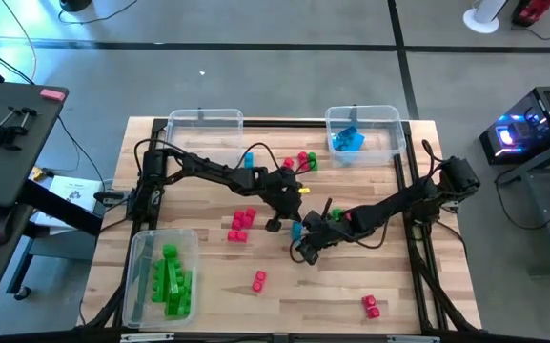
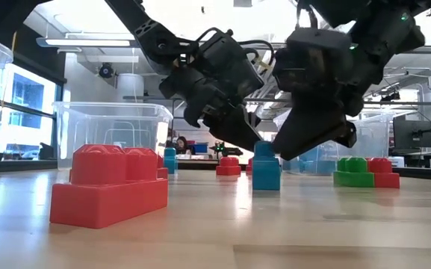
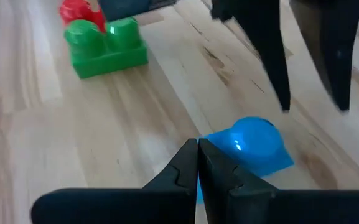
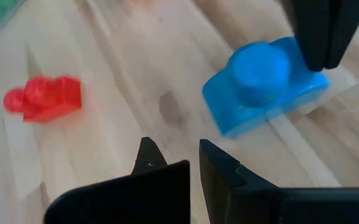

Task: Sort blocks
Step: Put the blue game piece into the top right transparent bin

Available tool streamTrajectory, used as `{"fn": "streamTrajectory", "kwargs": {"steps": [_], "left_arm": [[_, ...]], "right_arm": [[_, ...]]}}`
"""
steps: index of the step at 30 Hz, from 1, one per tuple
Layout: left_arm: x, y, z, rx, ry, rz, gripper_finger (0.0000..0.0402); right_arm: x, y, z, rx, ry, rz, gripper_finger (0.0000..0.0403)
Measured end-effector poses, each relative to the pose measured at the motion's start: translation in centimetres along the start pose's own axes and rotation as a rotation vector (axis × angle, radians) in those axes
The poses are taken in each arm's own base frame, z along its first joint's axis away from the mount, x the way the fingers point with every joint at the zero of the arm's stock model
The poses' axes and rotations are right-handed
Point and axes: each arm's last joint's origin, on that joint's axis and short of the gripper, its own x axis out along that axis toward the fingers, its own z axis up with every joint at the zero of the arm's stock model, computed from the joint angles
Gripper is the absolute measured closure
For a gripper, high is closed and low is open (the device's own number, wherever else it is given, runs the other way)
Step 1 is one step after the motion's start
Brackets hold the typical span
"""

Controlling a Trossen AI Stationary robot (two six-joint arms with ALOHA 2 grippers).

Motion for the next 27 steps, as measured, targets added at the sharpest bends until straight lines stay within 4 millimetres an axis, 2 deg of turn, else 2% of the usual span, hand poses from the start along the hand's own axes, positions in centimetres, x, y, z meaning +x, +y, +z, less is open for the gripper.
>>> {"fn": "streamTrajectory", "kwargs": {"steps": [5, 12, 18, 27], "left_arm": [[0.3, -0.7, 0.2, 0.066, 0.007, -0.006, 0.0401], [0.4, -0.6, 0.7, 0.117, -0.023, 0.025, 0.0401], [0.4, -0.6, 0.4, 0.076, 0.005, 0.041, 0.0401], [0.0, -1.3, -0.8, -0.019, 0.156, -0.032, 0.0402]], "right_arm": [[-0.1, 0.4, -0.4, -0.024, -0.009, -0.004, 0.0403], [0.0, -0.1, 0.0, -0.032, -0.074, -0.063, 0.0403], [0.5, -0.3, -0.1, -0.032, -0.105, -0.108, 0.0403], [0.5, -0.9, -0.4, -0.039, -0.093, -0.174, 0.0403]]}}
